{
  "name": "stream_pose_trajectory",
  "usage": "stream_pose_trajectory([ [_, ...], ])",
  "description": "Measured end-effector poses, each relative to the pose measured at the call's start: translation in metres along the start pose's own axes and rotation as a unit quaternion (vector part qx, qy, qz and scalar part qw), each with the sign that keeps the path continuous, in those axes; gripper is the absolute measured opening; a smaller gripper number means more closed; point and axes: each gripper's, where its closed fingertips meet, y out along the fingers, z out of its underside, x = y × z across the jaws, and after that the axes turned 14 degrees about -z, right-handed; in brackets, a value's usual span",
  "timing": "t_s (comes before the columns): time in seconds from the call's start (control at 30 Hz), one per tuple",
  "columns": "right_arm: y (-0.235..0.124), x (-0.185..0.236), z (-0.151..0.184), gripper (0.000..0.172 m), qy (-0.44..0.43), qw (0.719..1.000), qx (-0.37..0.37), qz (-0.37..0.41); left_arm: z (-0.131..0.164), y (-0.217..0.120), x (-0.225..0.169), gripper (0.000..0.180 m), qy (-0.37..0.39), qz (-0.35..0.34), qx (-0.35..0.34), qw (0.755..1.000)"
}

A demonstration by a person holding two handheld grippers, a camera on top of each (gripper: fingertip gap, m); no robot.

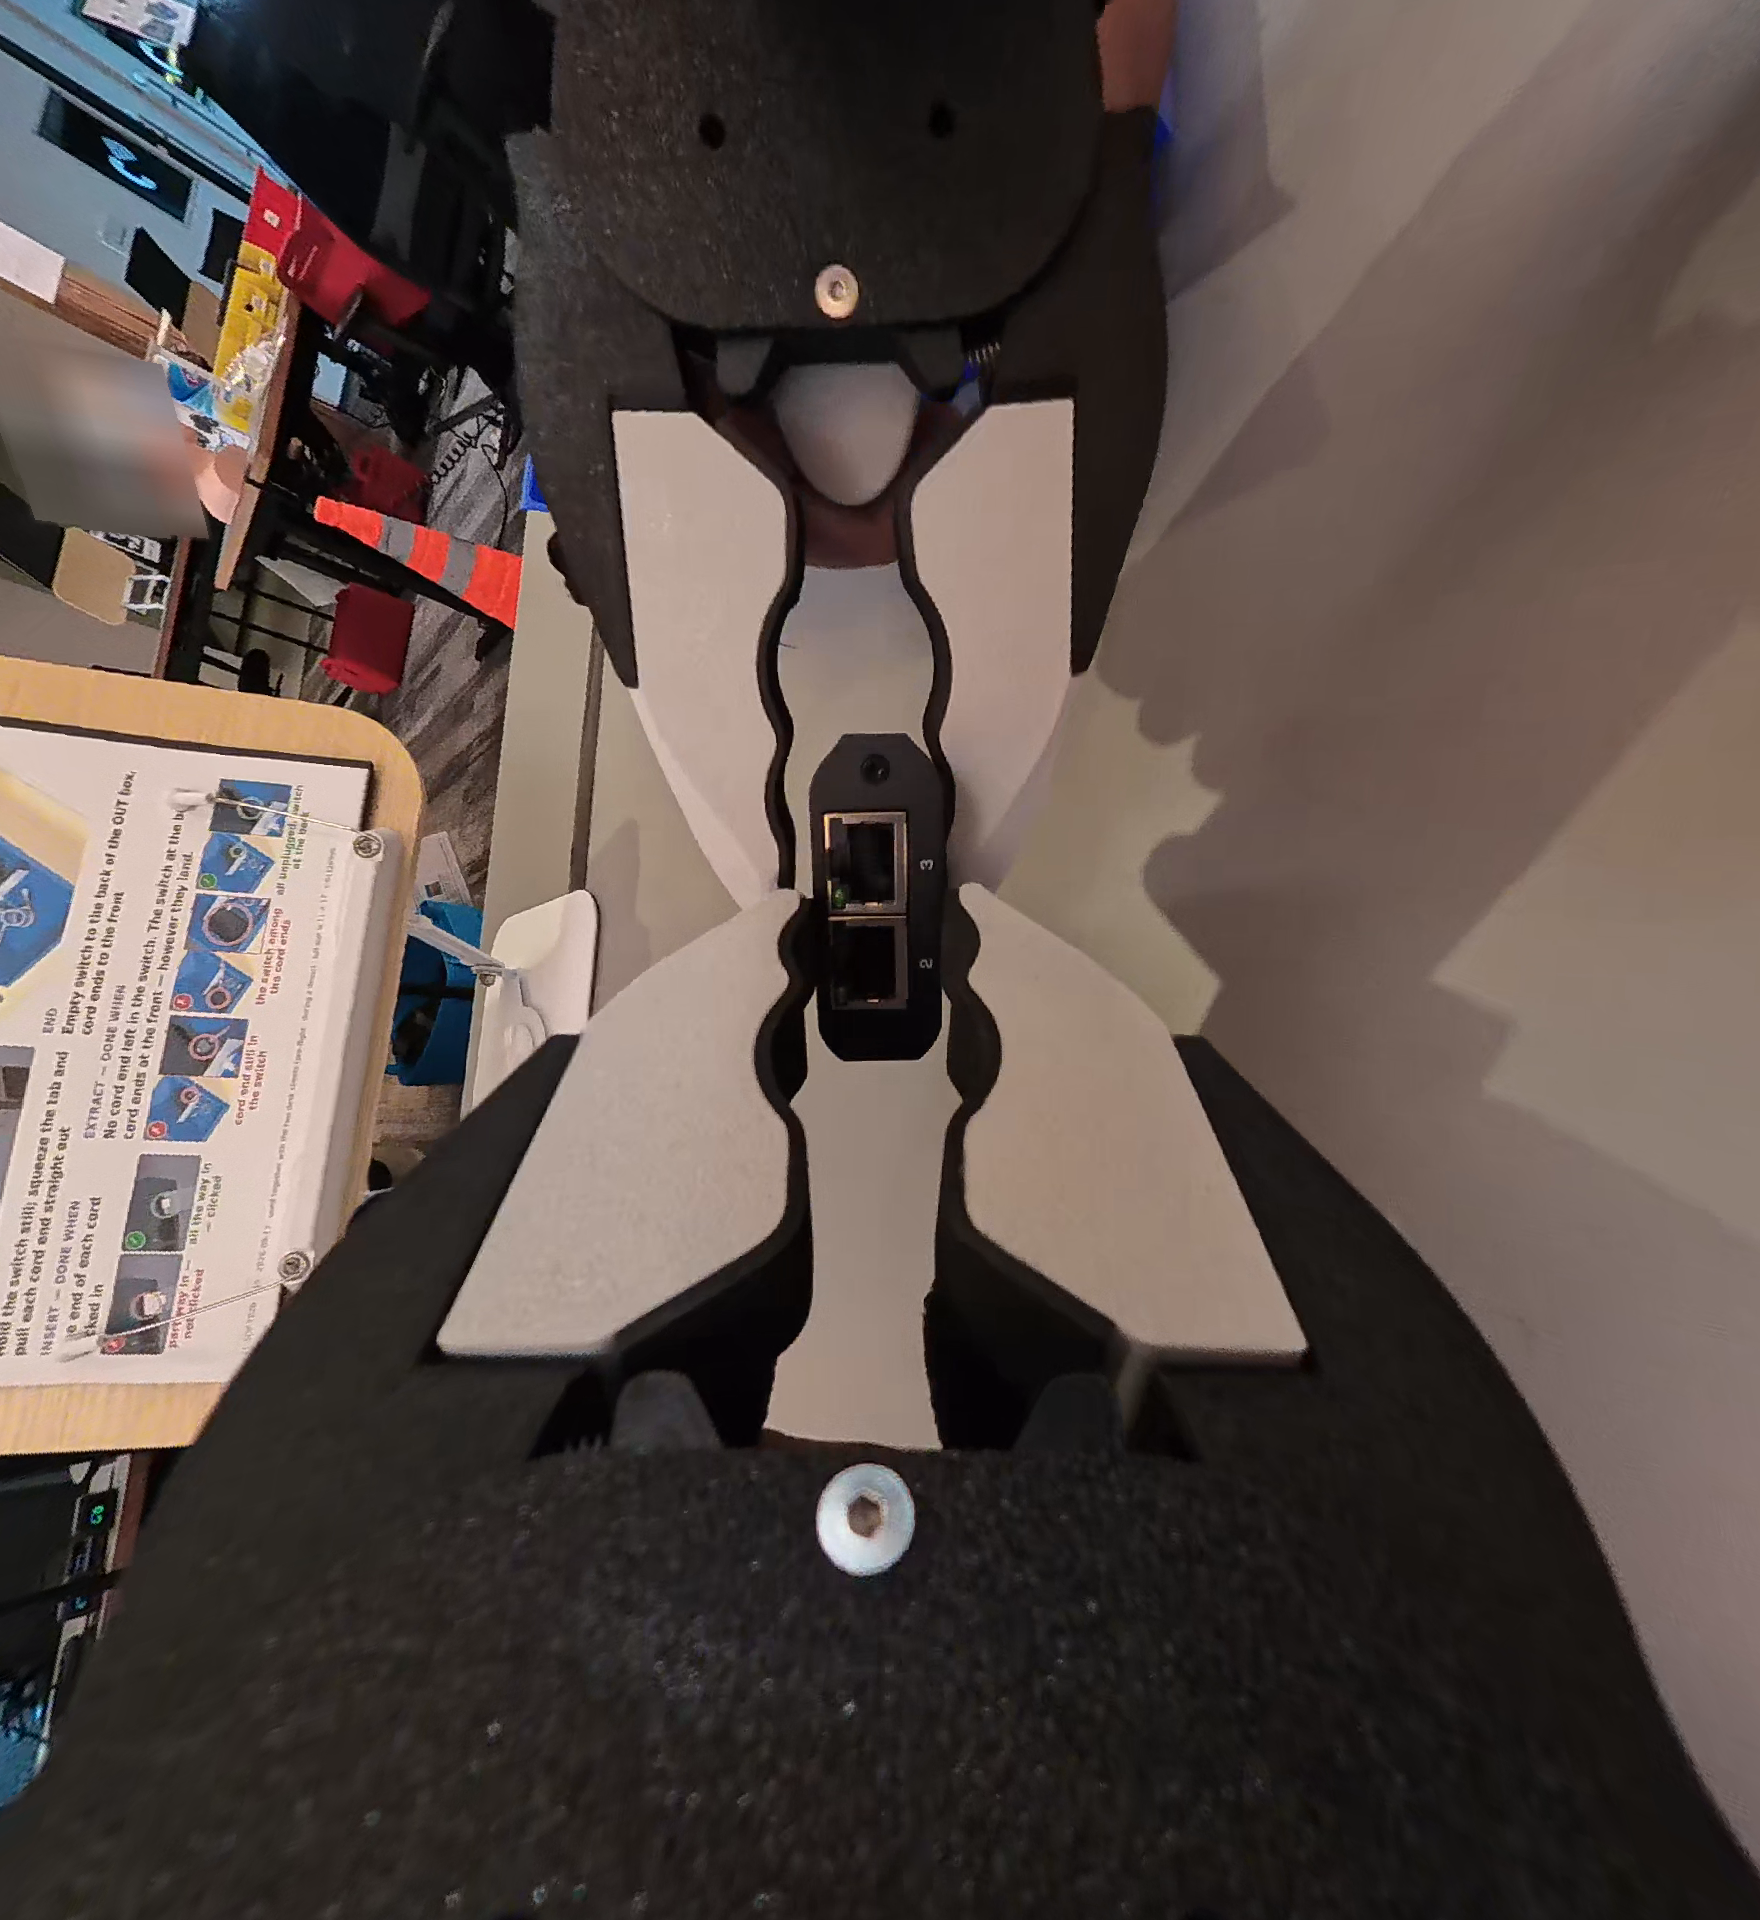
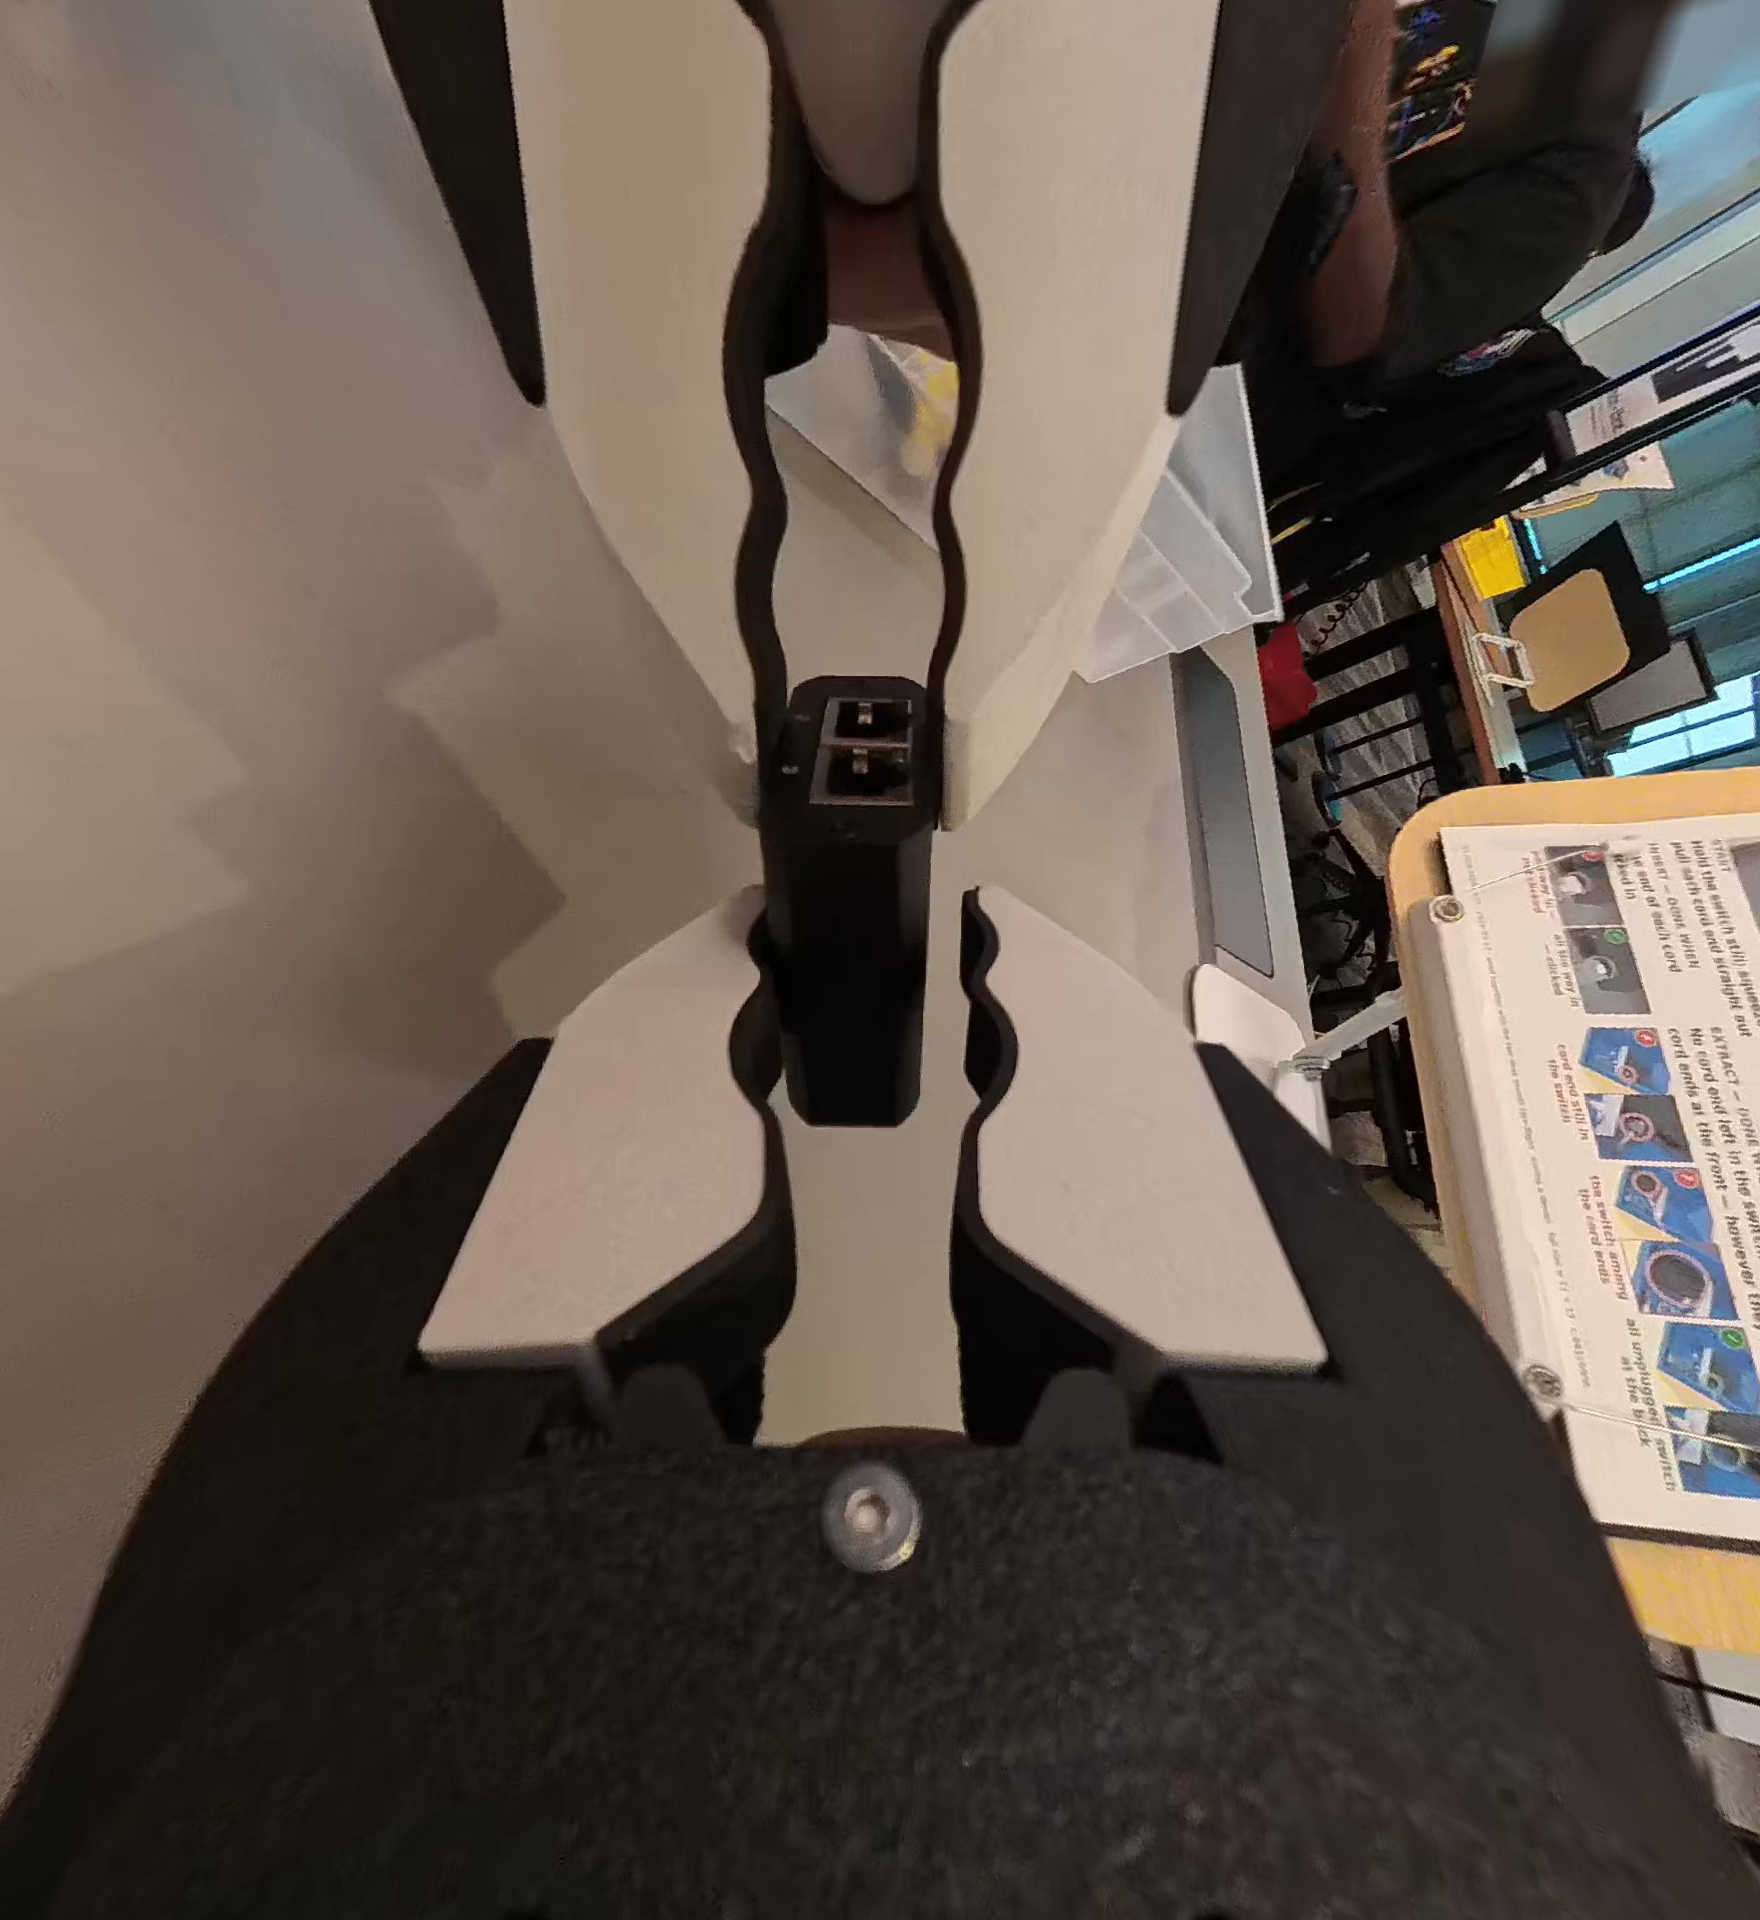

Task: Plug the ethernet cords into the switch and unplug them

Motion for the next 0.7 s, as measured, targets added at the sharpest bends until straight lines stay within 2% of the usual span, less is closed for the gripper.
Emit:
stream_pose_trajectory([
  [0.13, 0.002, -0.004, -0.004, 0.028, -0.028, 0.999, -0.002, 0.026, -0.005, -0.001, 0.003, 0.022, -0.008, -0.002, -0.013, 1.000],
  [0.37, 0.003, 0.000, -0.005, 0.024, -0.026, 1.000, 0.000, -0.001, -0.006, -0.002, 0.003, 0.023, -0.004, -0.009, -0.026, 1.000],
  [0.47, 0.002, 0.000, -0.005, 0.024, -0.032, 0.999, 0.002, 0.000, -0.004, -0.002, 0.001, 0.023, -0.036, -0.006, -0.021, 0.999],
  [0.53, 0.004, -0.001, -0.001, 0.024, -0.028, 1.000, 0.007, 0.005, 0.004, -0.006, 0.003, 0.025, -0.080, -0.007, 0.003, 0.997],
  [0.6, 0.004, -0.003, 0.006, 0.024, -0.016, 1.000, 0.011, 0.011, 0.015, -0.014, 0.008, 0.027, -0.158, -0.019, 0.027, 0.987],
  [0.67, 0.002, -0.004, 0.010, 0.024, 0.011, 1.000, 0.003, 0.015, 0.028, -0.024, 0.006, 0.027, -0.284, -0.022, 0.055, 0.957],
  [0.7, 0.001, -0.005, 0.012, 0.024, 0.023, 1.000, -0.003, 0.019, 0.034, -0.028, -0.002, 0.029, -0.356, -0.009, 0.070, 0.932],
])
